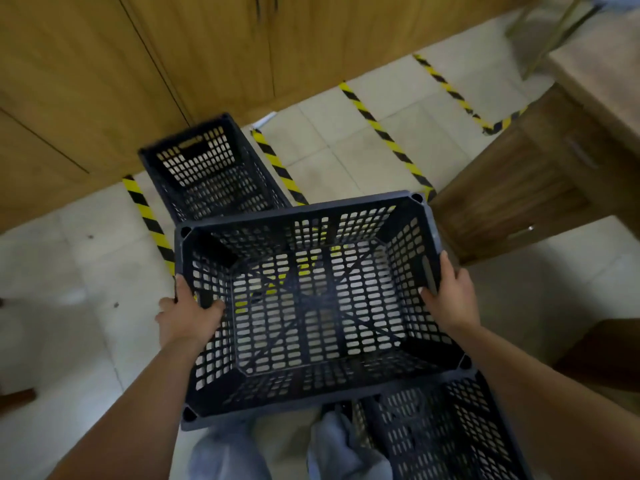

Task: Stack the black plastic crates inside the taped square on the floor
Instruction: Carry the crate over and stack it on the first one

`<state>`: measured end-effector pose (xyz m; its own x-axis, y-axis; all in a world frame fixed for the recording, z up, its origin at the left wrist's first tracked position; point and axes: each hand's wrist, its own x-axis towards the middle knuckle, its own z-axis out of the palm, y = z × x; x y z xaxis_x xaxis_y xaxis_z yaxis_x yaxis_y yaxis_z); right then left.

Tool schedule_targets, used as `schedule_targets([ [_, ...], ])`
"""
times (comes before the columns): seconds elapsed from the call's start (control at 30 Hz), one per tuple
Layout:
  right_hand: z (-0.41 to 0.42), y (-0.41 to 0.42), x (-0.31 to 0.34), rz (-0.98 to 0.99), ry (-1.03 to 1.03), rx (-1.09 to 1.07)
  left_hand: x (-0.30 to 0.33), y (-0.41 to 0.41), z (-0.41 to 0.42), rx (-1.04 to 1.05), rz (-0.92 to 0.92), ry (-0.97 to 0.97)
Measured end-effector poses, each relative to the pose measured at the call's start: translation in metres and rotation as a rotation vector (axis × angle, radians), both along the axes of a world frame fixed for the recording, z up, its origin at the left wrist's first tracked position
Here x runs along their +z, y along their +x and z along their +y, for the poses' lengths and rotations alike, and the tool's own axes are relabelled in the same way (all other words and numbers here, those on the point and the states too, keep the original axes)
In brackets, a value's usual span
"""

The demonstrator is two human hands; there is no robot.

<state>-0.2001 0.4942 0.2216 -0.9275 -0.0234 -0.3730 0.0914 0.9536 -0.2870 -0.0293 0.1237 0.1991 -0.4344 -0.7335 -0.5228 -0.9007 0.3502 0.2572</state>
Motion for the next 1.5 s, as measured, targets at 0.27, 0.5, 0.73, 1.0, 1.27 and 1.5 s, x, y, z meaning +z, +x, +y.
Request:
schedule_targets([
  [0.27, -0.075, 0.039, 0.074, 0.080, -0.121, -0.030, 0.064, 0.036, -0.071, -0.024, 0.094, -0.075],
  [0.5, -0.152, 0.090, 0.100, 0.106, -0.138, -0.153, 0.084, 0.061, -0.169, -0.106, 0.190, -0.005],
  [0.73, -0.216, 0.130, 0.101, 0.087, -0.098, -0.315, 0.103, 0.060, -0.253, -0.225, 0.222, 0.071],
  [1.0, -0.253, 0.122, 0.093, 0.069, -0.142, -0.386, 0.108, 0.005, -0.307, -0.290, 0.227, 0.070],
  [1.27, -0.281, 0.076, 0.078, -0.001, -0.181, -0.537, 0.094, -0.076, -0.333, -0.361, 0.143, 0.023],
  [1.5, -0.307, 0.047, 0.074, -0.045, -0.190, -0.631, 0.096, -0.134, -0.357, -0.374, 0.160, 0.034],
])
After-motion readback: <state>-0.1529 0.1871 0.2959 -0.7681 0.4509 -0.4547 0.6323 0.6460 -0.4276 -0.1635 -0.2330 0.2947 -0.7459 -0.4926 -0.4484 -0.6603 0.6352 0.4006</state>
